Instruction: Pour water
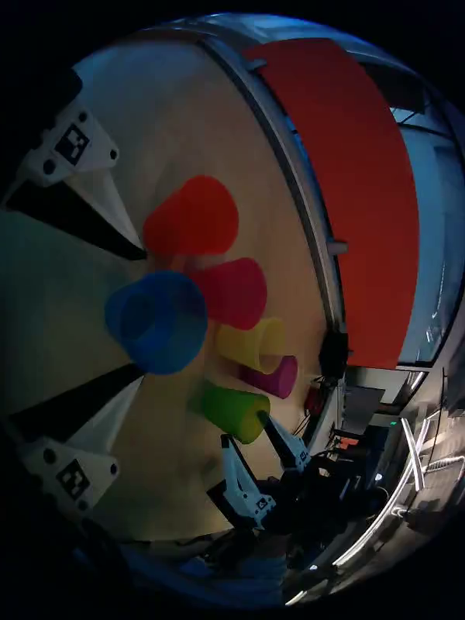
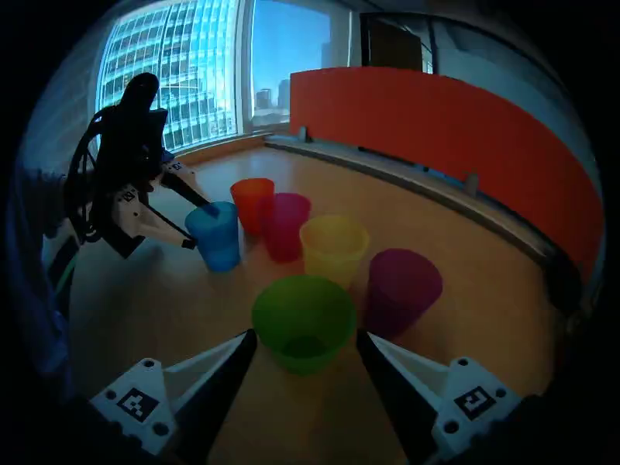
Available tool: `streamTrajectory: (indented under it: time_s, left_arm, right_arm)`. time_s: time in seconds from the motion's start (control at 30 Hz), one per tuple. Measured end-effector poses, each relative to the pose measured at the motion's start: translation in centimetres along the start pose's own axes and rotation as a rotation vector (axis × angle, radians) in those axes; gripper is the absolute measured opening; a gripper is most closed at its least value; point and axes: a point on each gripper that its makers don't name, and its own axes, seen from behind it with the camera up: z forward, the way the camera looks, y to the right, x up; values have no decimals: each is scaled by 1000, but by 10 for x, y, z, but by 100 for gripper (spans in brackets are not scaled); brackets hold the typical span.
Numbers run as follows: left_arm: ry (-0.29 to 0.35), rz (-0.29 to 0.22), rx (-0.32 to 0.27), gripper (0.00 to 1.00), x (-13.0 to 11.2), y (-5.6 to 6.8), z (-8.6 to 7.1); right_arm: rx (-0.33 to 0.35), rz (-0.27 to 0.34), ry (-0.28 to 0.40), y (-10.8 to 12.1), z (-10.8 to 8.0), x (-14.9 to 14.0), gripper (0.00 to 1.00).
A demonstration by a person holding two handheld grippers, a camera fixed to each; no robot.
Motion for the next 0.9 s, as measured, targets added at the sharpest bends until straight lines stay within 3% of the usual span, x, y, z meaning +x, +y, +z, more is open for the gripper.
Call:
streamTrajectory:
  time_s: [0.67, 0.8, 0.9]
  left_arm:
    - [-4, 2, -28, 99, 10, 7, 20]
    - [-12, -2, -33, 96, 8, 9, 23]
    - [-14, -2, -32, 89, 7, 9, 24]
  right_arm:
    - [19, 14, -7, -1, 14, 2, 99]
    - [21, 13, -5, -1, 14, 3, 99]
    - [21, 12, -3, -1, 14, 3, 99]
